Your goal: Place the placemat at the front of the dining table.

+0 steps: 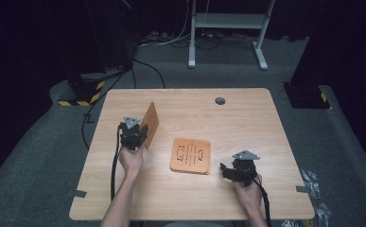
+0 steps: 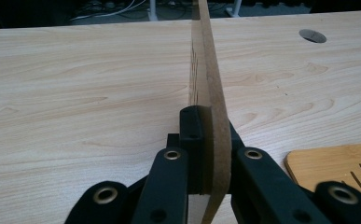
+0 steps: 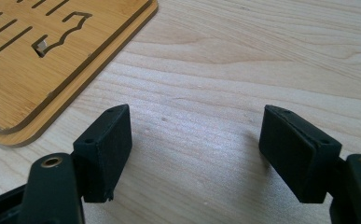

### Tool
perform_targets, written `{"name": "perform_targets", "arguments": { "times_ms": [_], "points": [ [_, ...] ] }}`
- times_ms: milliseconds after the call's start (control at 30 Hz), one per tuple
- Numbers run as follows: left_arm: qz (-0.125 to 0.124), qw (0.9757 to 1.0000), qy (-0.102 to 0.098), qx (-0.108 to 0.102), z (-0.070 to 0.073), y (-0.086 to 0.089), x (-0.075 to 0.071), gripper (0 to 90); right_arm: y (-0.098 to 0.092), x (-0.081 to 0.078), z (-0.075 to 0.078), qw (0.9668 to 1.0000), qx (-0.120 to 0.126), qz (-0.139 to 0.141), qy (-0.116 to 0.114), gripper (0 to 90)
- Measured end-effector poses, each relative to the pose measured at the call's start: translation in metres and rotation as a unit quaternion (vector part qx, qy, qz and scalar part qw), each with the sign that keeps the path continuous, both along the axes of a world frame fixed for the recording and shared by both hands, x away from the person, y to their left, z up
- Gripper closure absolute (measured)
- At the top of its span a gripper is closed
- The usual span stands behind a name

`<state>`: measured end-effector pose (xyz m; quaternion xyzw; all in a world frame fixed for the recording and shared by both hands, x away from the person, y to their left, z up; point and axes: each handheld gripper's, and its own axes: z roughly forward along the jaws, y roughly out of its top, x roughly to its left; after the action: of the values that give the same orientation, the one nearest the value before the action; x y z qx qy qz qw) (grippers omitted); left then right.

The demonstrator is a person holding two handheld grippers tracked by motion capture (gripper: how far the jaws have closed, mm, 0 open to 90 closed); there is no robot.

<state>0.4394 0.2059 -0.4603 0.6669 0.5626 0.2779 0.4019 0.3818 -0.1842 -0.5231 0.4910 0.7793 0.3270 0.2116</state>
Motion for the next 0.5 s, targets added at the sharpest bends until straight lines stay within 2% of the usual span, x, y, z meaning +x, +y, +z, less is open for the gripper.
{"name": "perform_targets", "arguments": {
  "times_ms": [300,500],
  "points": [
    [0.007,1.0,-0.001,-0.001,0.0001,0.0036,-0.0002,84.6,0.0,0.0,0.0,1.0,0.0,0.0,0.0,25.2],
    [0.012,0.9998,-0.006,0.014,0.0017,0.0052,-0.0018,81.9,0.0,0.0,0.0,1.0,0.0,0.0,0.0,25.2]
  ]
}}
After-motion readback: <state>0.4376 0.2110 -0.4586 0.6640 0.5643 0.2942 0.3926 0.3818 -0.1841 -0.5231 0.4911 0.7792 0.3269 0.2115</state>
